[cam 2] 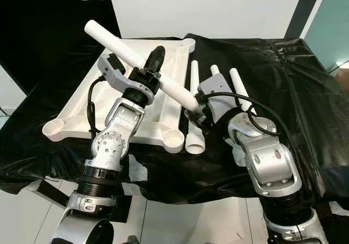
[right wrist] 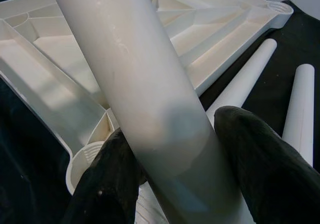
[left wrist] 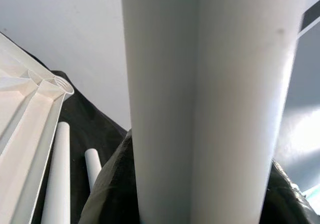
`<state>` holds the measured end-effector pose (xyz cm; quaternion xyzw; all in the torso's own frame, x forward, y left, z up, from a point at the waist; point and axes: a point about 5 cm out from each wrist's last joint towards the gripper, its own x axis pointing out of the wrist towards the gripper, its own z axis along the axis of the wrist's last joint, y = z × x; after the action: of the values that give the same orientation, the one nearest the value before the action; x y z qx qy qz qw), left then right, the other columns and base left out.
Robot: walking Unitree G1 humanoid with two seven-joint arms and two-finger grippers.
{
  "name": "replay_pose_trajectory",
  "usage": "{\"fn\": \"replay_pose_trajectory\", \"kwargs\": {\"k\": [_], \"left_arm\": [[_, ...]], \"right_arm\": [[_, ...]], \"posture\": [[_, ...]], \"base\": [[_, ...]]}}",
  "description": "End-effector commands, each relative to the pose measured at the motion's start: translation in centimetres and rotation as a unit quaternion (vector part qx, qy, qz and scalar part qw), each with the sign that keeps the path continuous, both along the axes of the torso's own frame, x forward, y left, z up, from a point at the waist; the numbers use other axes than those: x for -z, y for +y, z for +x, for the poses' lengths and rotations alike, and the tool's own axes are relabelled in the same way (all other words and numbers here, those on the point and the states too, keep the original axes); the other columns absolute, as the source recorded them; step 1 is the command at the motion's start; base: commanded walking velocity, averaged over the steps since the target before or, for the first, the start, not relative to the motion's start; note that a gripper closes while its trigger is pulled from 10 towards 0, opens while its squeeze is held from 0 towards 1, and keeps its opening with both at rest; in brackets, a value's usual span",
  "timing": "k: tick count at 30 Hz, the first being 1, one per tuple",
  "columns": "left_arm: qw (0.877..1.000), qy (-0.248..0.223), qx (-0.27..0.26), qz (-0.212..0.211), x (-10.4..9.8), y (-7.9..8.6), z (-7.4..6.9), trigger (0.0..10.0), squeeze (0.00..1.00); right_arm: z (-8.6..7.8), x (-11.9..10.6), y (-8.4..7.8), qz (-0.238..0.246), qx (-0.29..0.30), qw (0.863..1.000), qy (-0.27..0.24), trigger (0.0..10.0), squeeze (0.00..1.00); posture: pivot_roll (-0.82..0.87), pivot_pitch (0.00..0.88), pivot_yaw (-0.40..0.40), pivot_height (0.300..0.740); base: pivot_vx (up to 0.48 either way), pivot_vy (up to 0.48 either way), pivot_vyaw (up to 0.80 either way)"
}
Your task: Building children table
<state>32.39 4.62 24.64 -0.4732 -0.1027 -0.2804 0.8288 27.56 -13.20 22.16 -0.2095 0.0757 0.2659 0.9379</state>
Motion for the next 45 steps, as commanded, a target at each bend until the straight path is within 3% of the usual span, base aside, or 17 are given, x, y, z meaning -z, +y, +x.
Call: {"fn": "replay_pose_trajectory", "kwargs": {"k": [1, 5, 6, 7, 8, 9, 11, 14, 15, 22, 23, 25, 26, 29, 31, 34, 45], "left_arm": [[0.989, -0.127, 0.07, -0.03, -1.3, 0.0, -0.9, 0.0, 0.0], [0.989, -0.128, 0.069, -0.029, -1.3, 0.0, -0.9, 0.0, 0.0], [0.989, -0.127, 0.07, -0.024, -1.4, -0.1, -0.9, 10.0, 0.0], [0.989, -0.127, 0.07, -0.024, -1.4, -0.1, -0.9, 10.0, 0.0], [0.988, -0.128, 0.077, -0.023, -1.5, -0.1, -1.0, 10.0, 0.89], [0.987, -0.131, 0.089, -0.026, -1.6, -0.2, -1.1, 10.0, 1.0], [0.984, -0.131, 0.11, -0.04, -1.7, -0.3, -1.4, 10.0, 1.0], [0.957, -0.133, 0.216, -0.143, -2.3, 0.7, -2.6, 10.0, 1.0], [0.937, -0.156, 0.26, -0.173, -2.5, 1.6, -3.4, 10.0, 0.0], [0.91, -0.218, 0.324, -0.136, -2.0, 3.3, -5.3, 10.0, 0.0], [0.907, -0.229, 0.341, -0.09, -1.3, 3.3, -5.8, 10.0, 0.0], [0.904, -0.233, 0.354, -0.059, -0.7, 3.2, -6.0, 10.0, 0.0], [0.901, -0.234, 0.366, -0.005, 0.4, 3.1, -6.2, 10.0, 0.0], [0.901, -0.234, 0.366, -0.005, 0.4, 3.1, -6.2, 10.0, 0.0], [0.886, -0.22, 0.391, 0.118, 3.4, 2.9, -6.4, 10.0, 0.0], [0.874, -0.211, 0.407, 0.162, 4.6, 3.1, -6.6, 10.0, 0.0], [0.849, -0.168, 0.444, 0.233, 7.0, 4.6, -7.1, 10.0, 0.0]], "right_arm": [[0.2, 0.2, -0.7, 0.008, 0.017, 1.0, 0.018, 0.0, 0.0], [0.3, 0.1, -0.9, 0.008, 0.019, 1.0, 0.018, 0.0, 0.0], [0.4, -0.3, -0.6, 0.011, 0.018, 1.0, 0.008, 0.0, 0.0], [0.4, -0.3, -0.6, 0.011, 0.018, 1.0, 0.008, 0.0, 0.0], [0.6, -0.7, -0.3, 0.012, 0.019, 1.0, -0.005, 0.0, 0.0], [0.7, -1.0, -0.1, 0.013, 0.022, 1.0, -0.017, 0.0, 0.0], [0.9, -1.3, 0.0, 0.014, 0.025, 0.999, -0.026, 0.0, 0.0], [1.2, -1.4, -0.2, 0.018, 0.049, 0.998, -0.035, 0.0, 0.0], [1.3, -1.4, -0.5, 0.023, 0.064, 0.997, -0.038, 0.0, 0.0], [1.6, -2.0, -0.9, 0.041, 0.095, 0.993, -0.052, 0.4, 0.0], [1.7, -2.4, -0.9, 0.047, 0.098, 0.992, -0.066, 8.0, 0.0], [1.7, -2.7, -0.8, 0.052, 0.098, 0.991, -0.075, 8.0, 0.0], [1.8, -3.3, -0.6, 0.058, 0.097, 0.989, -0.091, 10.0, 0.0], [1.8, -3.3, -0.6, 0.058, 0.097, 0.989, -0.091, 10.0, 0.0], [1.9, -4.2, -0.5, 0.069, 0.099, 0.985, -0.125, 10.0, 0.0], [2.0, -4.6, -0.5, 0.072, 0.1, 0.983, -0.138, 10.0, 0.0], [2.5, -5.0, 0.4, 0.082, 0.087, 0.981, -0.154, 10.0, 0.0]], "posture": [[-0.11, 0.0, 0.047, 0.74], [-0.11, 0.0, 0.047, 0.74], [-0.11, 0.0, 0.047, 0.74], [-0.11, 0.0, 0.047, 0.74], [-0.11, 0.0, 0.047, 0.74], [-0.11, 0.0, 0.045, 0.74], [-0.11, 0.0, 0.045, 0.74], [-0.1, 0.0, 0.042, 0.74], [-0.1, 0.0, 0.042, 0.74], [-0.1, 0.0, 0.045, 0.74], [-0.1, 0.0, 0.045, 0.74], [-0.1, 0.0, 0.045, 0.74], [-0.1, 0.0, 0.045, 0.74], [-0.1, 0.0, 0.045, 0.74], [-0.1, 0.0, 0.044, 0.74], [-0.1, 0.0, 0.044, 0.74], [-0.08, 0.0, 0.038, 0.74]], "base": [[0.0, 0.0, 0.0], [0.0, 0.0, 0.0], [0.0, 0.0, 0.0], [0.0, 0.0, 0.0], [0.0, 0.0, 0.0], [0.0, 0.0, 0.0], [0.0, 0.0, 0.0], [0.0, 0.0, 0.0], [0.0, 0.0, 0.0], [0.0, 0.0, 0.0], [0.0, 0.0, 0.0], [0.0, 0.0, 0.0], [0.0, 0.0, 0.0], [0.0, 0.0, 0.0], [0.0, 0.0, 0.0], [0.0, 0.0, 0.0], [0.0, 0.0, 0.0]]}}
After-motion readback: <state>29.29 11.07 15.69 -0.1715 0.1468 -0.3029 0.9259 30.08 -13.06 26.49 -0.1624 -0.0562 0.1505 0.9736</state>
